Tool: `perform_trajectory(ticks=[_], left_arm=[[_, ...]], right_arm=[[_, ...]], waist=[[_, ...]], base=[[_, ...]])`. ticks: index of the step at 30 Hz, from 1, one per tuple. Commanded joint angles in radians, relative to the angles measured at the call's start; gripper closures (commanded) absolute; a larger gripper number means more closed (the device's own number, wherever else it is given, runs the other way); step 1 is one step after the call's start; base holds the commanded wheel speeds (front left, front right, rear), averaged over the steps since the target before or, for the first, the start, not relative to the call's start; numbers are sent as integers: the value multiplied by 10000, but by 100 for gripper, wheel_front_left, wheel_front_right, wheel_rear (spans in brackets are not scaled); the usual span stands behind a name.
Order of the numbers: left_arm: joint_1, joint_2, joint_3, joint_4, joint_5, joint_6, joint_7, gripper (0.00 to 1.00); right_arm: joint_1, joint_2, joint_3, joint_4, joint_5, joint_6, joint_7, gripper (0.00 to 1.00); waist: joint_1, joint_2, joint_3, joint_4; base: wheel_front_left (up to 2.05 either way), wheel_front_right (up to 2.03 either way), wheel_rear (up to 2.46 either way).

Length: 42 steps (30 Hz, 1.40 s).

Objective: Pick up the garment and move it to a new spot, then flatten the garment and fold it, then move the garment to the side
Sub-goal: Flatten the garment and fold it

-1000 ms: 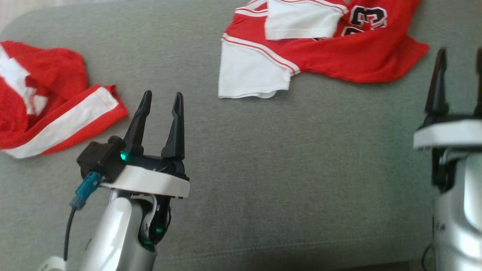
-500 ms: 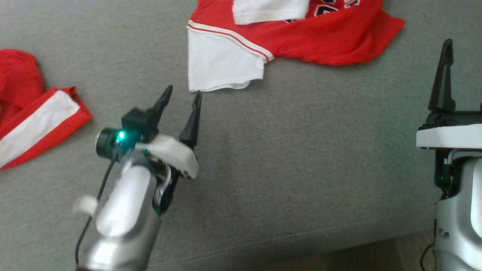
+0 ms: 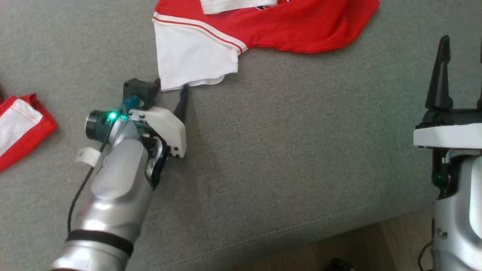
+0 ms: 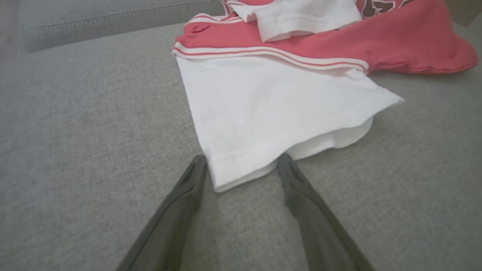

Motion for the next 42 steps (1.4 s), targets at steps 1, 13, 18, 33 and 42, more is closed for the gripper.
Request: perform_trajectory(ticks=[1, 13, 18, 33, 42], left_arm=[[-334, 256, 167, 26, 59, 66, -35, 0], [-633, 125, 22, 757, -452, -346, -512, 100], [-586, 75, 170, 572, -892, -299, -1162, 100], [774, 47, 1147, -2660, -1124, 306, -1550, 100], [1372, 40, 1086, -3659, -1117, 311, -1551, 100]], right_arm=[[42, -23, 226, -370, 96, 65, -73, 0], [44, -22, 135, -197, 1, 65, -135, 0], [52, -22, -19, 2, -66, 65, -66, 0], [-363, -22, -858, 1471, 287, 65, 762, 0], [-1983, -22, -1545, 3610, 643, 65, 1528, 0]], waist=[[0, 0, 25, -43], [0, 0, -65, -22], [0, 0, -260, 216], [0, 0, -500, 1371], [0, 0, -261, 1871]], base=[[0, 0, 0], [0, 0, 0], [0, 0, 0], [0, 0, 0], [0, 0, 0]])
